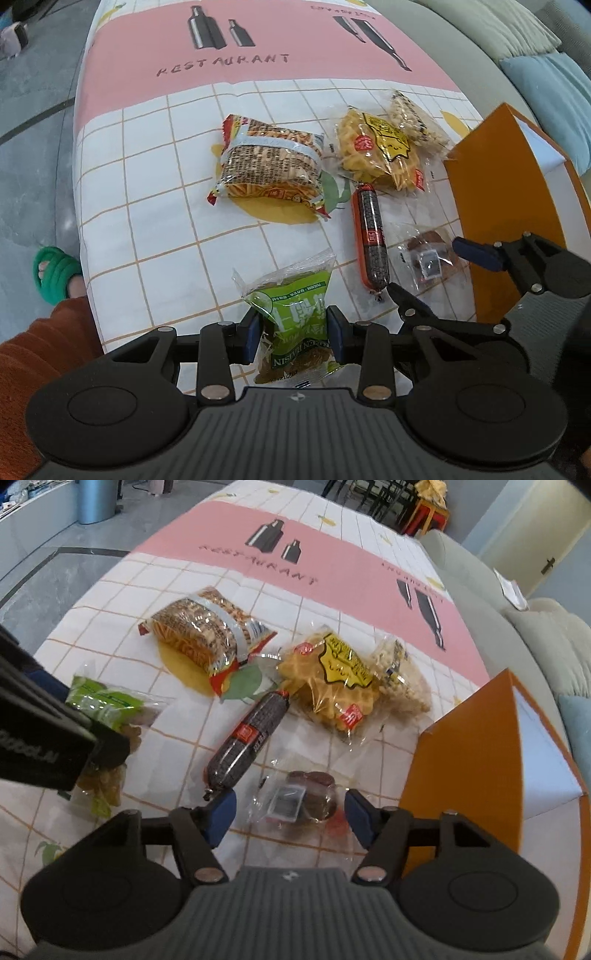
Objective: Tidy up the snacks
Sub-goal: 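Grasp the small wrapped cake with the right gripper and lift it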
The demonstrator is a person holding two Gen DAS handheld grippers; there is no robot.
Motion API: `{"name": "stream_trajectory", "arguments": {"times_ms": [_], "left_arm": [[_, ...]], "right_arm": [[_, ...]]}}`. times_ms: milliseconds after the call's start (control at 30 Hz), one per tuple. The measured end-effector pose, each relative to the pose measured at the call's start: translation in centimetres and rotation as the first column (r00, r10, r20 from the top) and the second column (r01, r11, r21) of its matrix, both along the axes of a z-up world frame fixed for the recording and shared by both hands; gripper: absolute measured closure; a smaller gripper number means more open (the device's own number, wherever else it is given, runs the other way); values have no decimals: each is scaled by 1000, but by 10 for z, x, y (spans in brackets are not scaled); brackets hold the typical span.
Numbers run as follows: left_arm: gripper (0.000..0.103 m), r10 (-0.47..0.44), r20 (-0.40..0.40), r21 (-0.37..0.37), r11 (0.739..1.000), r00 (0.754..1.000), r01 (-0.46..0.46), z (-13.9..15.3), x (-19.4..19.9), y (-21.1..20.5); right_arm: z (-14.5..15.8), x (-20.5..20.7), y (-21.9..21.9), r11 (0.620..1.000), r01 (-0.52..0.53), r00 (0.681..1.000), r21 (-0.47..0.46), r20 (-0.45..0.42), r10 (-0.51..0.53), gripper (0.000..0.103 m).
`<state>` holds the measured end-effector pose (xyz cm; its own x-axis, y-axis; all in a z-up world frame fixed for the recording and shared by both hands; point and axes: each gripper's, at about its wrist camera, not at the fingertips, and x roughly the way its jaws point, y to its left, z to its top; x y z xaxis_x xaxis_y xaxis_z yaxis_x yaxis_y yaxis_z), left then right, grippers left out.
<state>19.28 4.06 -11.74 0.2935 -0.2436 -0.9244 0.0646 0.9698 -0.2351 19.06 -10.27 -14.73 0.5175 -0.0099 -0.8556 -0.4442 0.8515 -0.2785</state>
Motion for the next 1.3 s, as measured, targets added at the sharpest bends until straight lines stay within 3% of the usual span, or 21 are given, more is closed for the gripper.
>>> {"name": "stream_trajectory", "arguments": {"times_ms": [233,500,600,1033,1300], "left_arm": [[61,9,-5,3,1000,1000,-9,-4,1,3],[61,-9,16,12,1000,1000,9,4,-4,0],[61,-20,31,14,1000,999,19,10,-8,-4],[62,-61,123,35,998,990,57,55,-43,-23],[62,-119,201,53,993,972,110,92,-68,-47]], "right_arm": [[-4,5,-3,999,45,999,22,3,-45,35],[-1,8,-5,995,98,995,-15,1,-98,61],[7,6,-11,991,129,992,35,0,-129,70],[76,-47,-25,966,130,983,224,98,-155,71],[119,-81,-61,933,137,960,333,187,-208,70]]}}
